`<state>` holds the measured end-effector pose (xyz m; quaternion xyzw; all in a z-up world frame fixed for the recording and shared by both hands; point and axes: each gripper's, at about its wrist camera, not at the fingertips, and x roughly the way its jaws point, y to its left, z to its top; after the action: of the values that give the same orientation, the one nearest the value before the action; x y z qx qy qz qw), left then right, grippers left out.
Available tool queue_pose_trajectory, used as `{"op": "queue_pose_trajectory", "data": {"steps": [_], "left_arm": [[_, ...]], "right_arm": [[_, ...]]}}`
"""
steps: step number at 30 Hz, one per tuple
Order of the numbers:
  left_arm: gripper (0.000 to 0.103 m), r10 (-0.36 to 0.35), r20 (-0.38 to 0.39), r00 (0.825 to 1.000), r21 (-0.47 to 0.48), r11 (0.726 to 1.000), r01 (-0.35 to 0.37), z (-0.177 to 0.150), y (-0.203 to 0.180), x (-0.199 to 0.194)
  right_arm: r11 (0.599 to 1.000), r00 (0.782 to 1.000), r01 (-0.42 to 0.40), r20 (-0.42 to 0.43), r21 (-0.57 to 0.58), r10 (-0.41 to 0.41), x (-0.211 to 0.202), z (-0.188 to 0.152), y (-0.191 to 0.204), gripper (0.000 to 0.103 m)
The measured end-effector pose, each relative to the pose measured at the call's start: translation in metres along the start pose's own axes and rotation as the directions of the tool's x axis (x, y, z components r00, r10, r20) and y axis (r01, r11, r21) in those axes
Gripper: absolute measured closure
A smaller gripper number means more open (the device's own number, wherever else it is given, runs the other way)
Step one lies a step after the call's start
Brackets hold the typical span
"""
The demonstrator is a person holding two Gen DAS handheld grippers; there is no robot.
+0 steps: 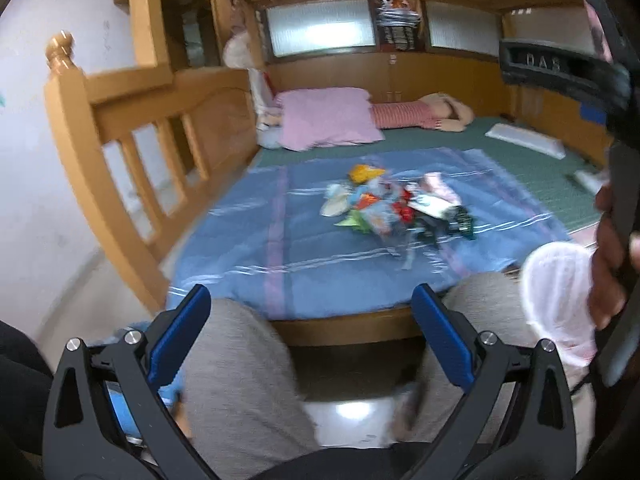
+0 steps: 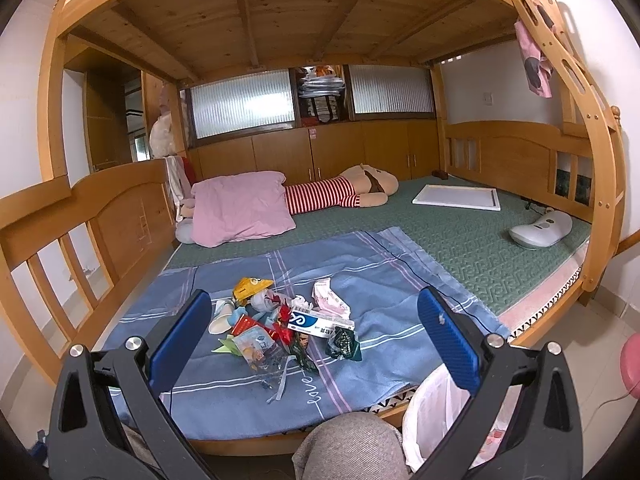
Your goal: Collect trash
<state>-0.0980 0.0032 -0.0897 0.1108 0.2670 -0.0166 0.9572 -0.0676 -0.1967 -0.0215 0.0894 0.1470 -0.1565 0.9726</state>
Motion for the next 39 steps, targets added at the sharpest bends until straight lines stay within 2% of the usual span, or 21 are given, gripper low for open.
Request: {"op": "queue_pose_trajectory", "data": {"steps": [3,6,8,12,15,17,21,27,31,34,39], "left_arm": [[0.003,0.064,0.029,0.998,0.062,0.996,-0.066,-0.002,-0.011,-0.007],[0.003,0.081,0.015,0.997,0.110,0.991,-0.082,-0.001,-0.018,-0.003],[0.003,0.059,-0.014,0.998,0.114,0.992,-0.057,0.000,-0.017,0.003],[0.003,-0.053,-0.080,0.995,0.053,0.997,0.057,0.001,-0.007,0.016],[0.003,-0.097,-0.085,0.992,0.003,0.995,0.098,0.005,0.002,0.022],[0.003,-0.081,-0.072,0.994,-0.008,0.997,0.081,0.014,0.006,0.027],[0.003,-0.064,-0.016,0.998,-0.112,0.992,0.061,0.045,0.027,0.035],[0.003,-0.012,0.097,0.995,-0.170,0.985,0.029,0.082,0.038,0.031],[0.003,-0.025,0.145,0.989,-0.198,0.979,0.054,0.094,0.042,0.031],[0.003,-0.034,0.141,0.989,-0.221,0.973,0.065,0.098,0.043,0.033],[0.003,-0.015,0.126,0.992,-0.214,0.976,0.042,0.100,0.042,0.040]], "right_arm": [[1.000,1.000,0.002,0.002,0.001,-0.002,0.000,-0.002,-0.001,0.003],[1.000,1.000,0.008,0.000,0.000,-0.008,0.002,-0.002,0.000,0.003],[1.000,1.000,0.008,0.000,0.000,-0.008,0.003,-0.003,0.000,0.003],[1.000,1.000,0.005,-0.002,0.002,-0.005,0.004,-0.003,0.000,0.003],[1.000,1.000,0.008,-0.004,-0.006,-0.008,0.007,-0.004,0.001,0.003],[1.000,1.000,0.013,-0.004,-0.015,-0.013,0.010,-0.005,0.001,0.003],[1.000,1.000,0.019,-0.018,-0.021,-0.019,0.017,-0.007,0.000,0.003],[1.000,1.000,0.010,-0.024,-0.030,-0.011,0.020,-0.007,-0.002,0.003],[0.999,1.000,-0.007,-0.029,-0.034,0.006,0.020,-0.007,-0.002,0.003],[0.999,0.999,-0.009,-0.031,-0.040,0.008,0.020,-0.005,-0.001,0.003],[0.999,0.999,-0.007,-0.035,-0.035,0.006,0.021,-0.005,-0.005,0.003]]}}
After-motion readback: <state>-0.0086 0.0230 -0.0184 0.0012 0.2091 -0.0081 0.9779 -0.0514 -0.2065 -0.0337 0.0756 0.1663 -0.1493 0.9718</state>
